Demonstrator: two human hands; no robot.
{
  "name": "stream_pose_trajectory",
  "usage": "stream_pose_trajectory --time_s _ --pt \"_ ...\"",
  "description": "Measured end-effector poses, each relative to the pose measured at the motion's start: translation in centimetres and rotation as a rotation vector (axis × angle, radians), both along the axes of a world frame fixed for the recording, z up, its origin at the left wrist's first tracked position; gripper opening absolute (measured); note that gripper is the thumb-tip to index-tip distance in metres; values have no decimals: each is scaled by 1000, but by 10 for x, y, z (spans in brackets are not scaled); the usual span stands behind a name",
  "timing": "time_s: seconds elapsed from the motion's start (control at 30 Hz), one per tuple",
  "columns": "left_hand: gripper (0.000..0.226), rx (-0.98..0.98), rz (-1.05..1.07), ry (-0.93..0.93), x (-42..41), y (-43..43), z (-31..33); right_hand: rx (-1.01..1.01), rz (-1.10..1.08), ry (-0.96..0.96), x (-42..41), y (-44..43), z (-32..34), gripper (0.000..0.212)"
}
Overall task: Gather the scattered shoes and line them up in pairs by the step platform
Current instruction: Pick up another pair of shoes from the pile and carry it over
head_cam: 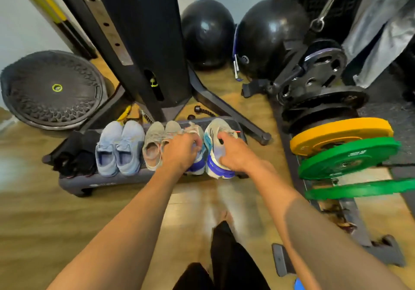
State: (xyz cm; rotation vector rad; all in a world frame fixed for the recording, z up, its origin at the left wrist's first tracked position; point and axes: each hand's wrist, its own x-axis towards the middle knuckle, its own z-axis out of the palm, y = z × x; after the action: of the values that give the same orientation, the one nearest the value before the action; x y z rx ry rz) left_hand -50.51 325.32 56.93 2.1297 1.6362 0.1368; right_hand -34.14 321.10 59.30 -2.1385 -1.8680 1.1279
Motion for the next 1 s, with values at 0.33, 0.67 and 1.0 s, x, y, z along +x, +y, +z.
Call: stream_pose_trajectory --time_s 0.33,0.67,1.0 --pt "19 74 -27 109 31 116 -164 74 178 -285 9 129 -151 40" --pt "39 -186 -64 274 31 121 -289 -91 279 -458 5 164 -281 53" --pt "63 -286 22 144 26 106 -304 -187 202 -416 -19 151 -314 38"
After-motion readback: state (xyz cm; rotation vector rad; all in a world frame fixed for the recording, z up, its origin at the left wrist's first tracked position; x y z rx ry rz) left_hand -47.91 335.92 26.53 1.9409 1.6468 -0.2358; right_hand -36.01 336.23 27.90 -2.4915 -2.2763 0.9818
